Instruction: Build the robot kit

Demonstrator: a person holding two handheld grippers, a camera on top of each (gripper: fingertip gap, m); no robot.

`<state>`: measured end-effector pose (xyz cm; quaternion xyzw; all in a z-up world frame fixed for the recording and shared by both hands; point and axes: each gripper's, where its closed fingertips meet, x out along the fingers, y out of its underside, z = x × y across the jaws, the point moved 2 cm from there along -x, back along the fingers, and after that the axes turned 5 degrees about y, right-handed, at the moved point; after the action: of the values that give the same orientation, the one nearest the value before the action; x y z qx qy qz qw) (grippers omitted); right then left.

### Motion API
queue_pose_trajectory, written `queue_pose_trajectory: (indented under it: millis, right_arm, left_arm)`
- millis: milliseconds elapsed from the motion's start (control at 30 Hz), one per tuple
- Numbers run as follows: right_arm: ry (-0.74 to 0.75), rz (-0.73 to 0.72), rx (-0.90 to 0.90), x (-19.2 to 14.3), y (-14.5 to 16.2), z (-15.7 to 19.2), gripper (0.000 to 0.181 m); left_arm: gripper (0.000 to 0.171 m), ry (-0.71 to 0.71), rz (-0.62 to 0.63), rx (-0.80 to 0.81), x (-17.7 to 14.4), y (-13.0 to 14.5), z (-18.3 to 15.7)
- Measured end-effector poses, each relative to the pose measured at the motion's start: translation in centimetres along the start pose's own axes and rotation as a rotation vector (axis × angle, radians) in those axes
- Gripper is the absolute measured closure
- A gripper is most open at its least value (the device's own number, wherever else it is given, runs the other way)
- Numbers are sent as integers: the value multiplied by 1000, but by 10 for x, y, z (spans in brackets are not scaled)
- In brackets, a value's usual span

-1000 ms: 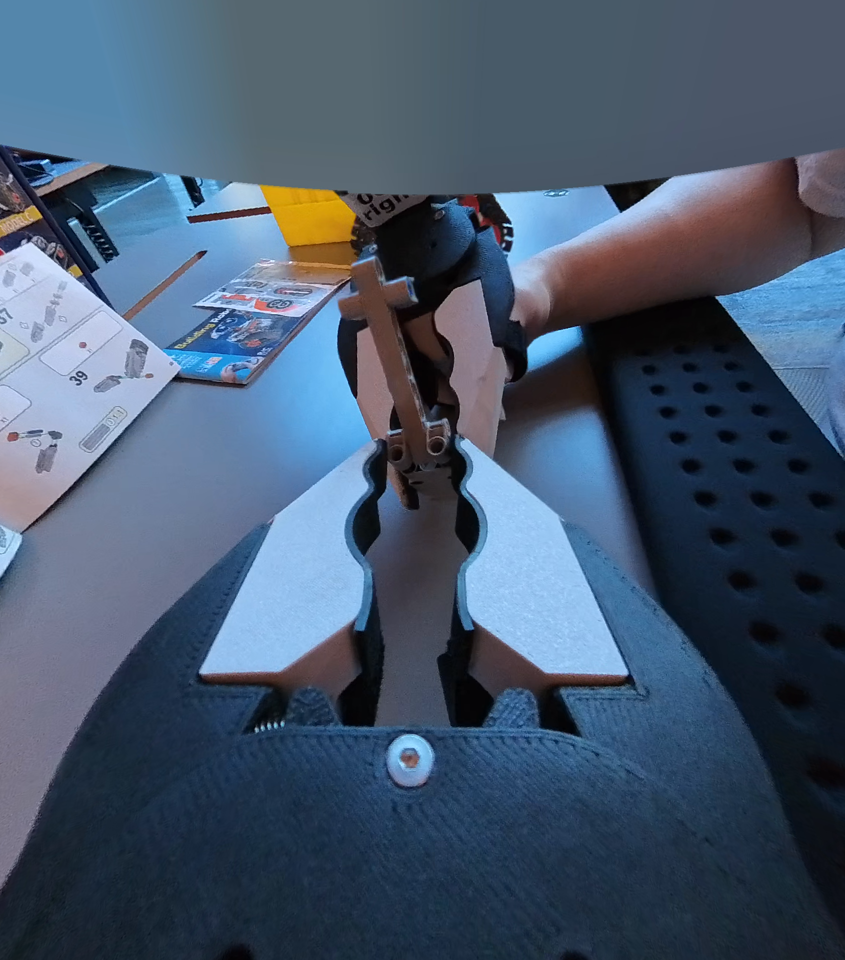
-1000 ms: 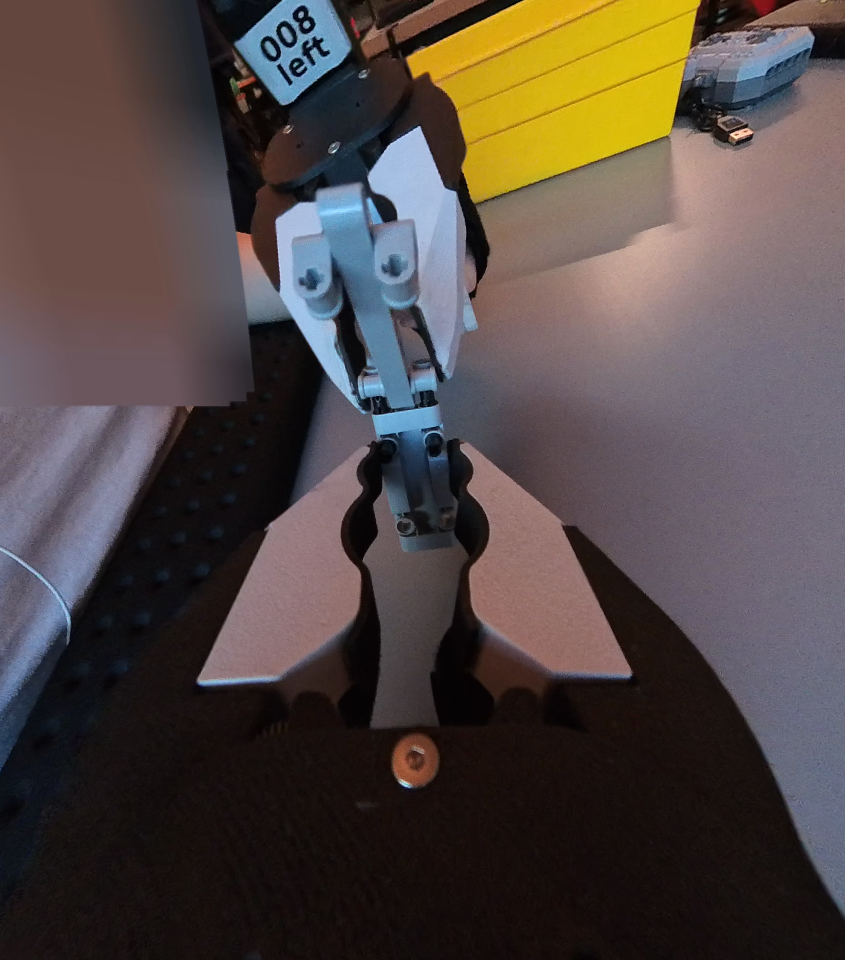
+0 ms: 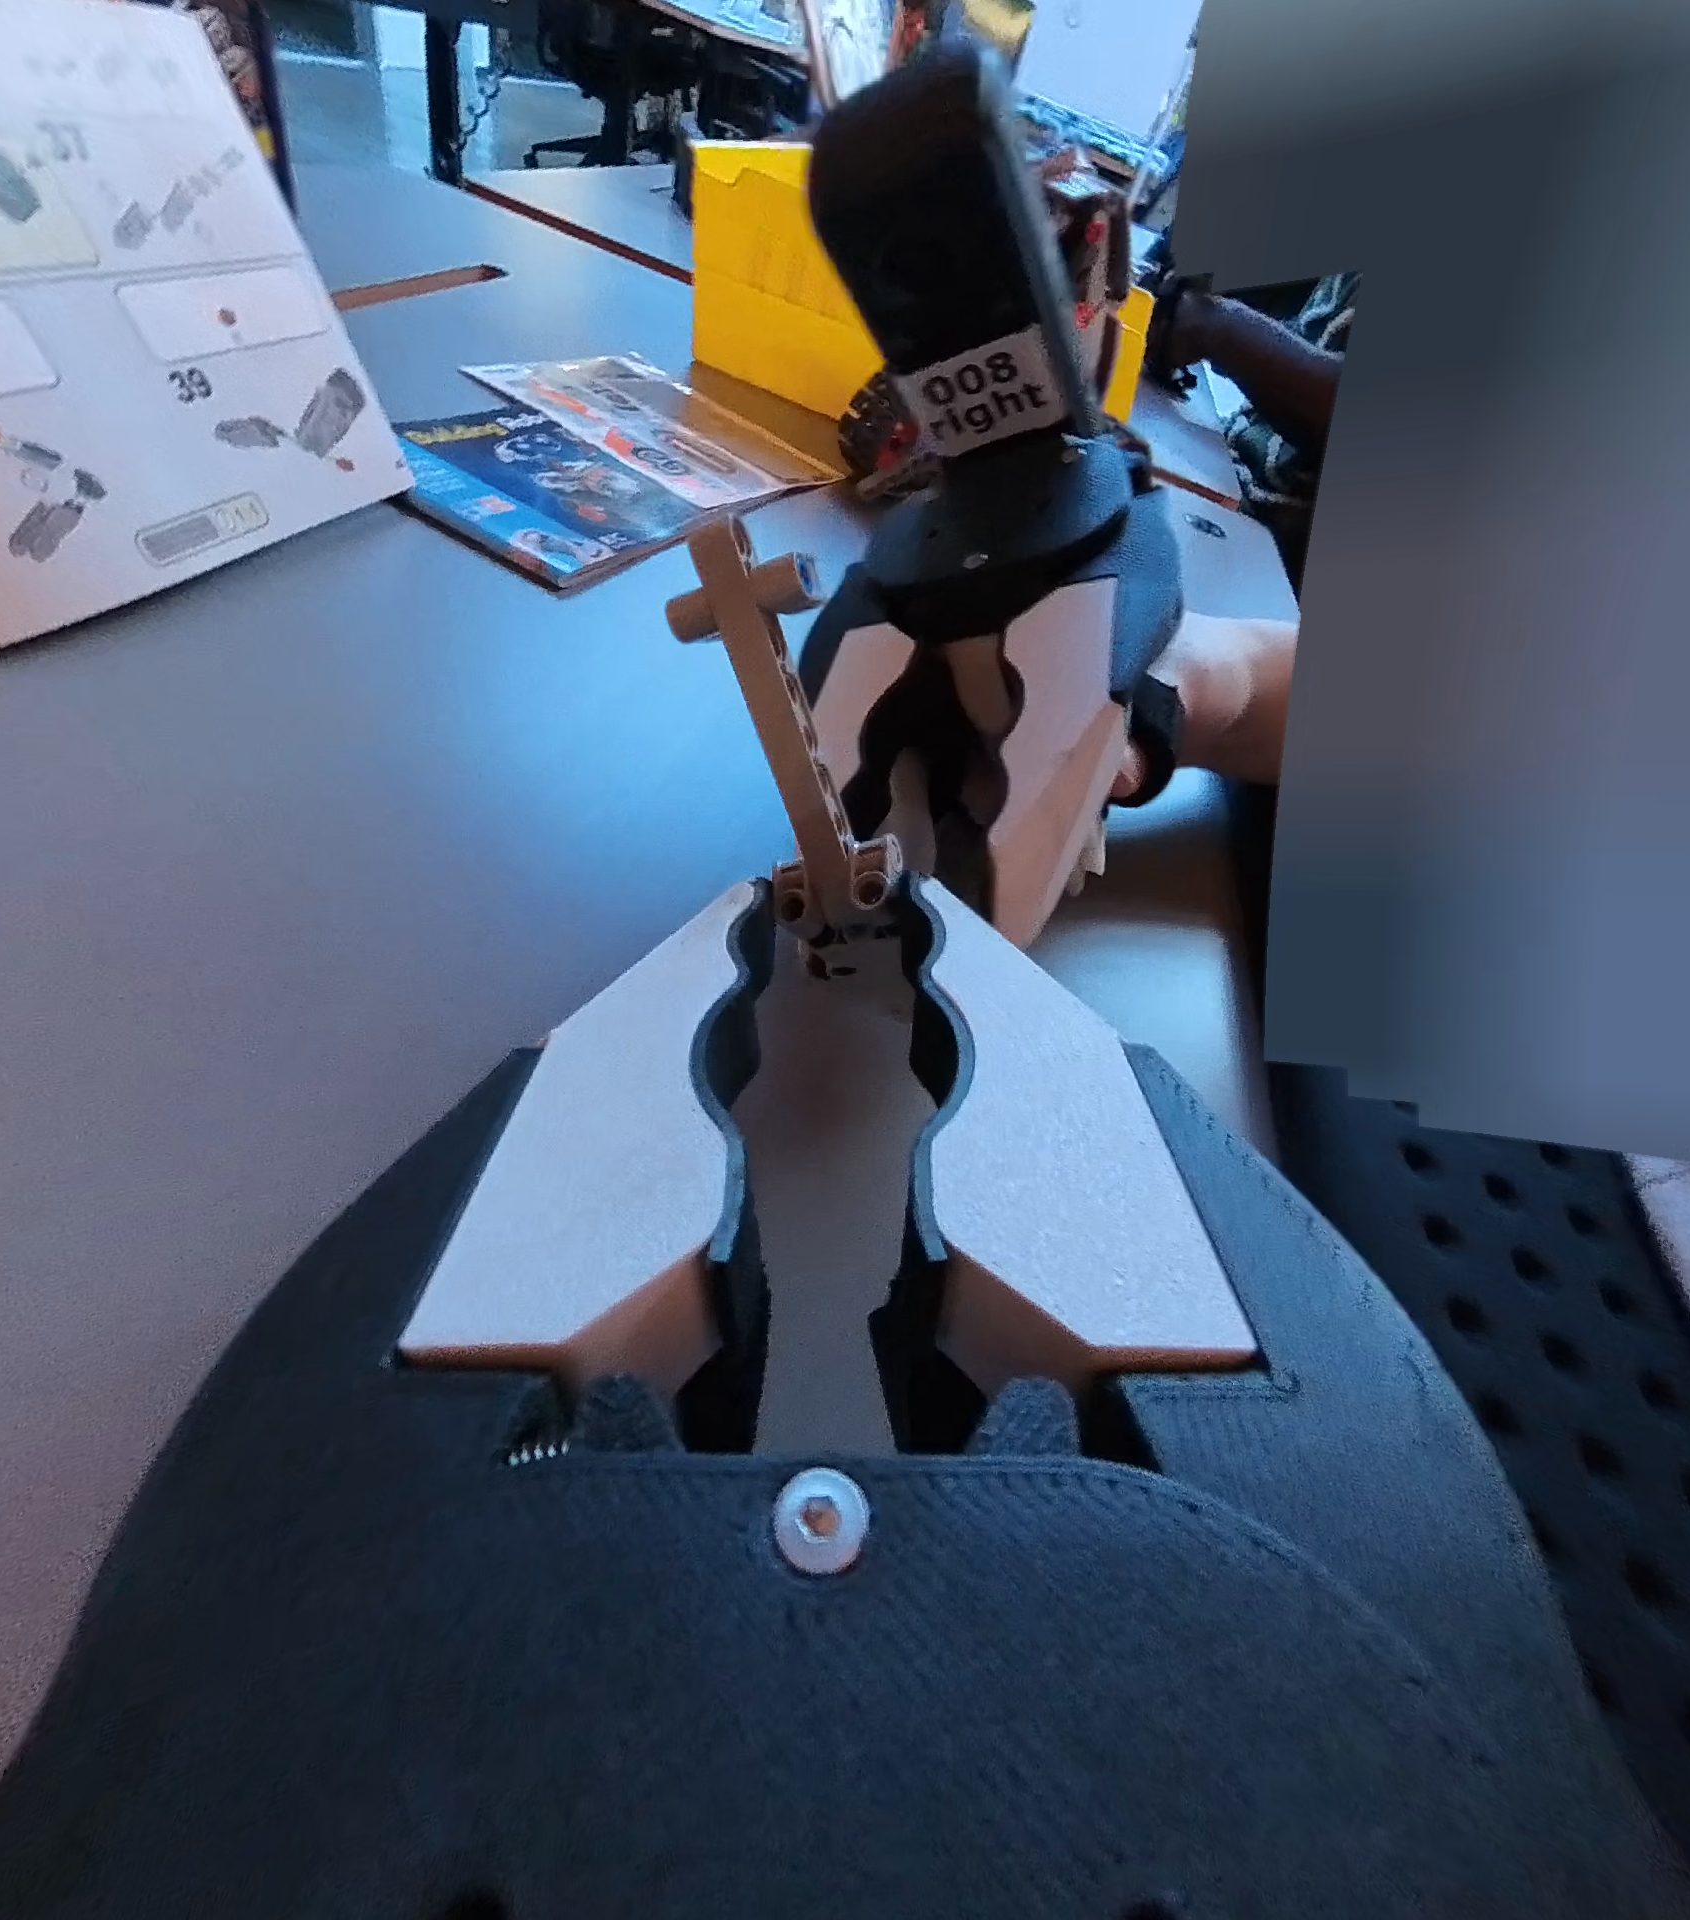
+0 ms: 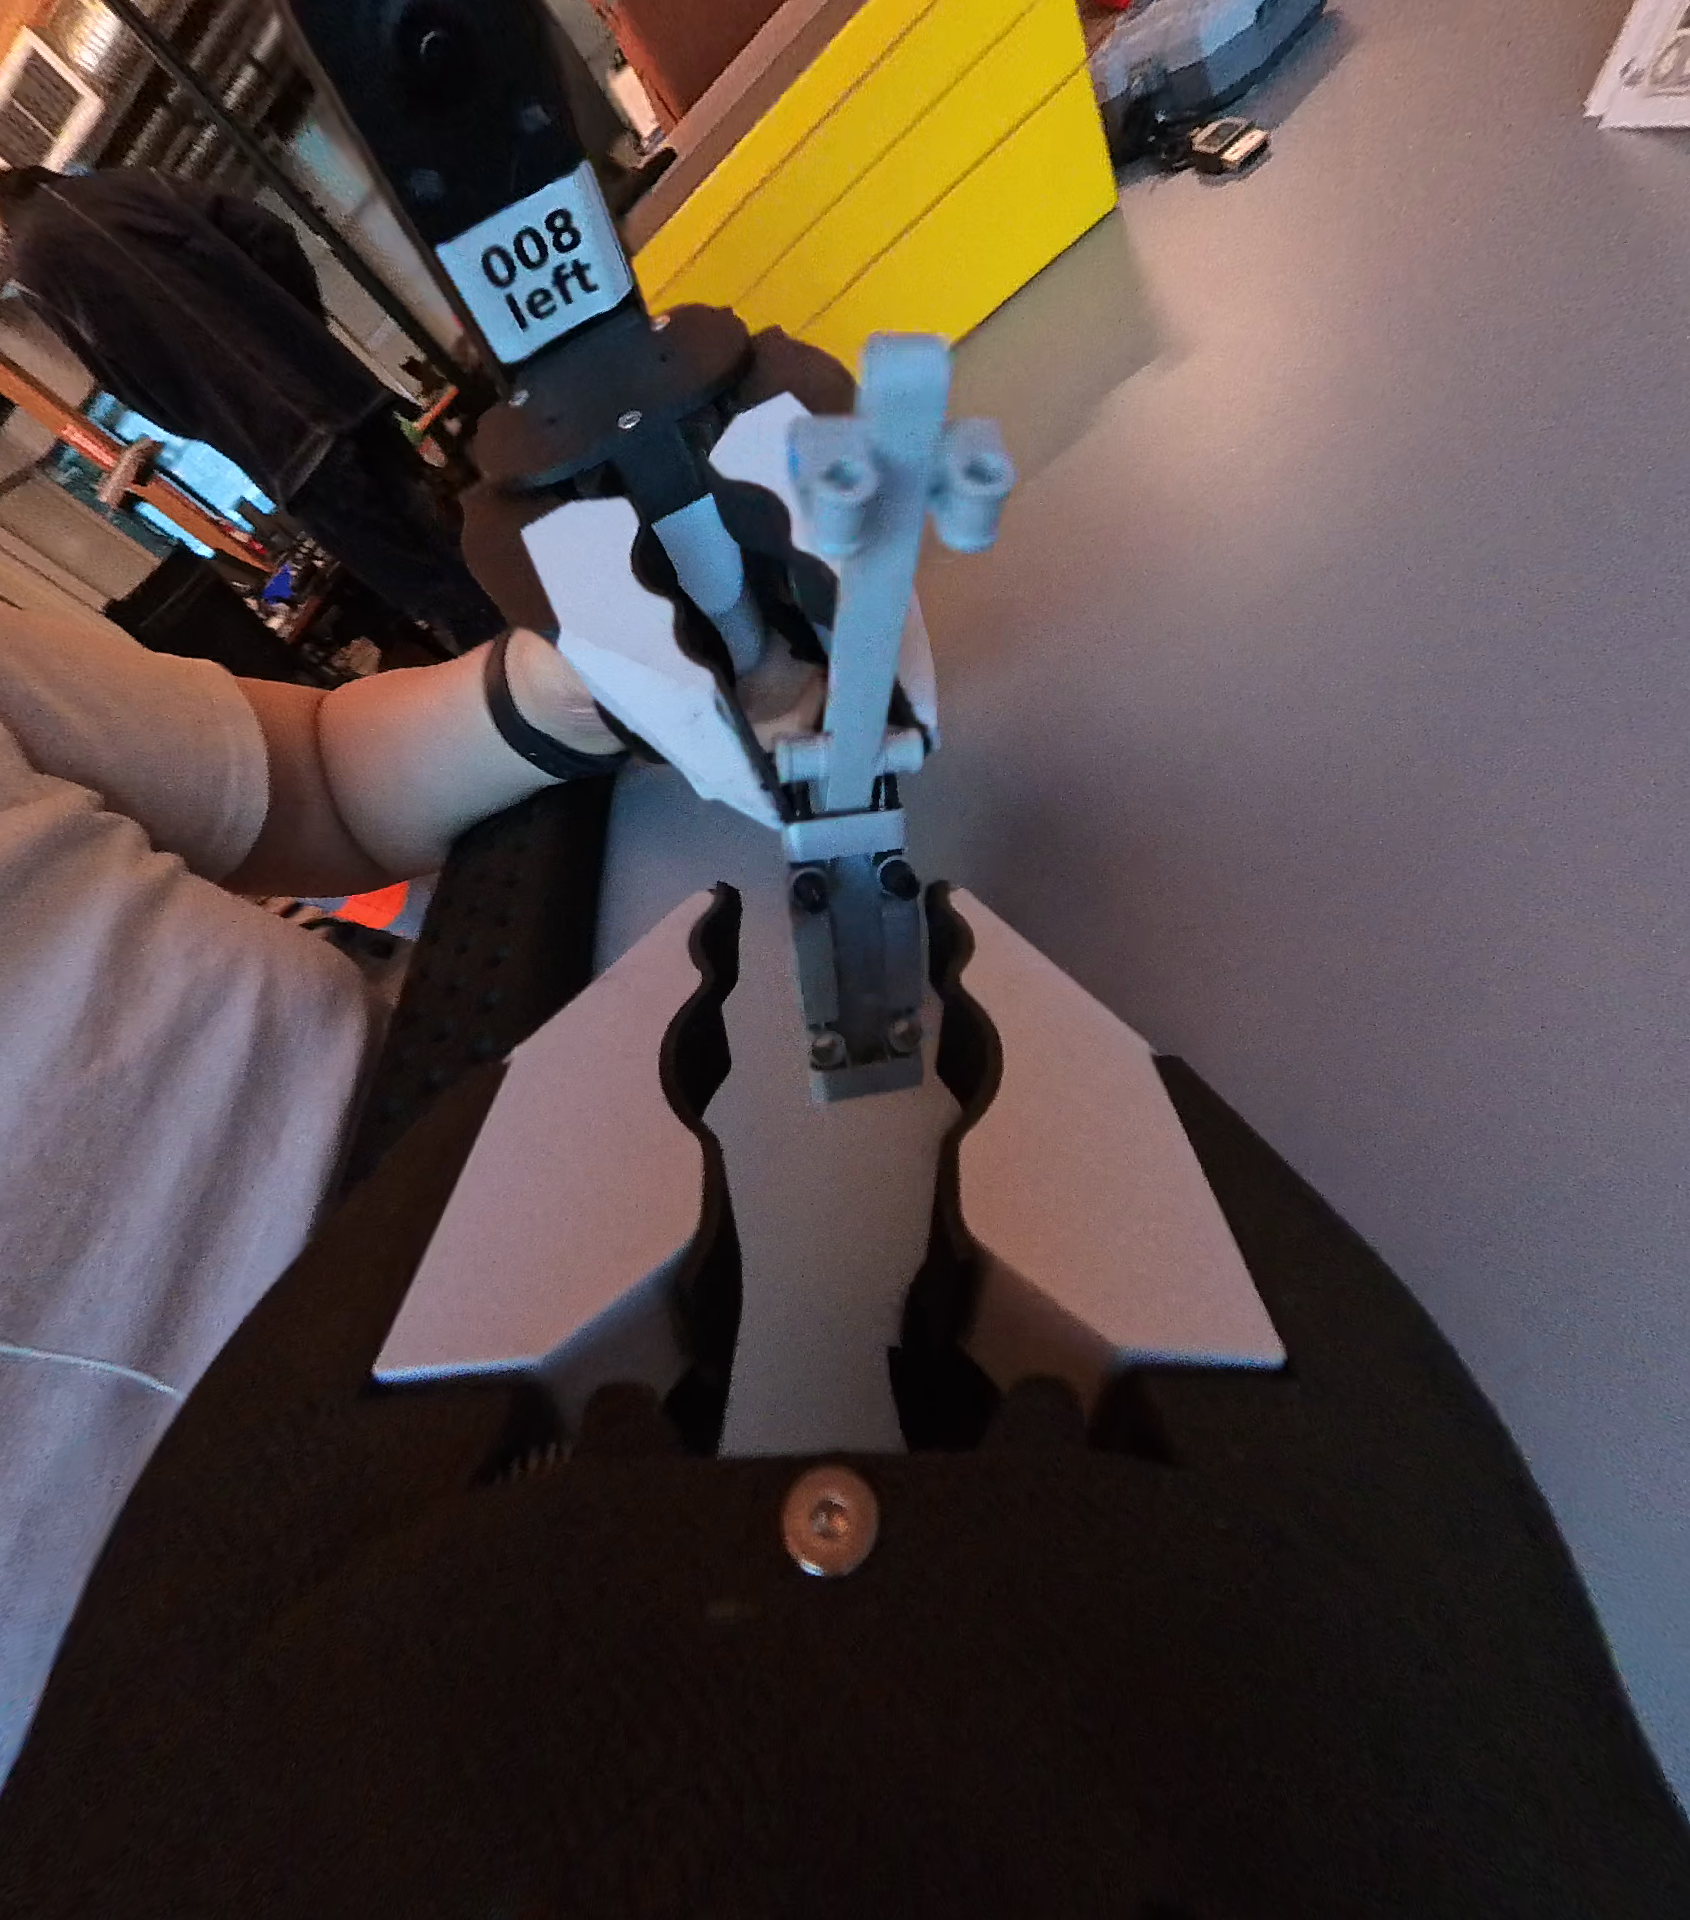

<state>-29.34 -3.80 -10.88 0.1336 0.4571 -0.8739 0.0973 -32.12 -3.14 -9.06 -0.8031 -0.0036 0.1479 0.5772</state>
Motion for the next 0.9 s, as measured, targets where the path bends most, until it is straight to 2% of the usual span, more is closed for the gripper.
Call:
queue_pose_trajectory:
  millis: [267, 433, 533, 667, 767, 900]
  right_arm:
    - [355, -22, -380, -4, -9, -7, 136]
    - [575, 89, -544, 5, -3, -19, 136]
    - [609, 120, -525, 5, 3, -26, 150]
    - [584, 94, -436, 5, 4, -31, 156]
    - [588, 87, -411, 7, 2, -33, 171]
    - [619, 96, -458, 9, 1, -35, 172]
  left_arm:
    - [149, -98, 26, -344, -1, 14, 26]
    - [149, -120, 9, -527, 2, 21, 30]
    - [149, -131, -10, -583, 3, 23, 32]
    - [149, -133, -48, -676, 1, 27, 37]
    - [149, -135, -81, -747, 0, 28, 41]
    - [149, -146, -93, -792, 0, 29, 45]
